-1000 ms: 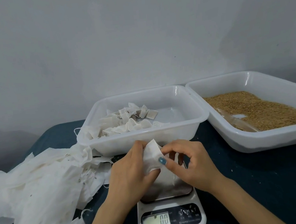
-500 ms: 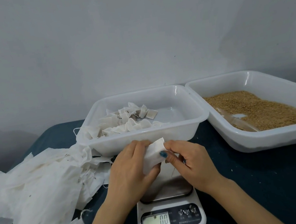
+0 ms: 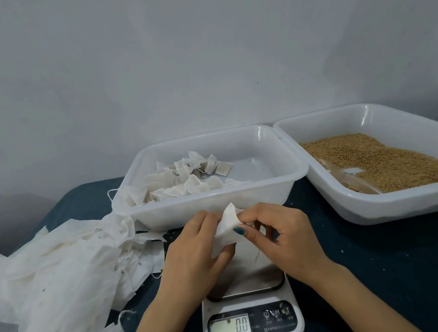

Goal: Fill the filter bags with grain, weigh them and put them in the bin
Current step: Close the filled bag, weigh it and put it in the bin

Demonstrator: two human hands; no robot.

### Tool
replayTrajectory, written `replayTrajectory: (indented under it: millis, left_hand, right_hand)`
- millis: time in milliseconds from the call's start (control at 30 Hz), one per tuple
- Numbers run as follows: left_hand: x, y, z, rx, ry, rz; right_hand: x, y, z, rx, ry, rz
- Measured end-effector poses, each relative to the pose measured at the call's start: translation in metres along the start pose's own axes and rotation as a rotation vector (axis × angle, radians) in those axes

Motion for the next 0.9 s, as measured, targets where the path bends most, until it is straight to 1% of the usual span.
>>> replayTrajectory:
  millis: [100,233,300,400,467,567,733,833,900]
  left_hand:
    - [0.000,0.000,0.000,-0.009,0.005,-0.001]
    - [0.001,0.000,-0.002,-0.004,0.058,0.017]
    - [0.000,-0.001,-0.003,0.006,0.099,0.029]
    - [0.001,-0.002,-0.003,0.013,0.133,0.046]
    - [0.000,-0.002,-0.004,0.018,0.153,0.051]
    - [0.000,-0.002,-0.005,0.016,0.167,0.052]
    - [0.000,-0.003,-0.006,0.024,0.203,0.071]
    - [0.000,-0.004,-0.006,0.025,0.226,0.064]
    - [0.000,-0.003,-0.006,0.027,0.248,0.067]
  right_hand:
    - [0.000,0.000,-0.001,-0.014,-0.043,-0.010]
    - [0.003,0.001,-0.005,-0.017,-0.164,-0.015]
    - [0.008,-0.001,-0.008,-0.014,-0.219,0.033]
    - [0.015,-0.003,-0.006,-0.060,-0.261,0.135]
    - [0.017,-0.003,-0.001,-0.127,-0.193,0.186]
    - [0.019,-0.004,0.006,-0.236,0.008,0.211]
    - [0.038,-0.024,0.018,-0.303,0.238,0.235]
    - [0.063,-0.040,0.038,-0.437,0.421,0.228]
    - [0.083,-0.048,0.057,-0.558,0.566,0.173]
Point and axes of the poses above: each hand's wrist, its own y-axis away from the middle knuckle, its own x-axis out of the back of the hand, z = x × y, the point moved 3 cm from there along -y, towards the middle knuckle, and after that the axes turned 10 degrees about -x, right-handed, at the moved point
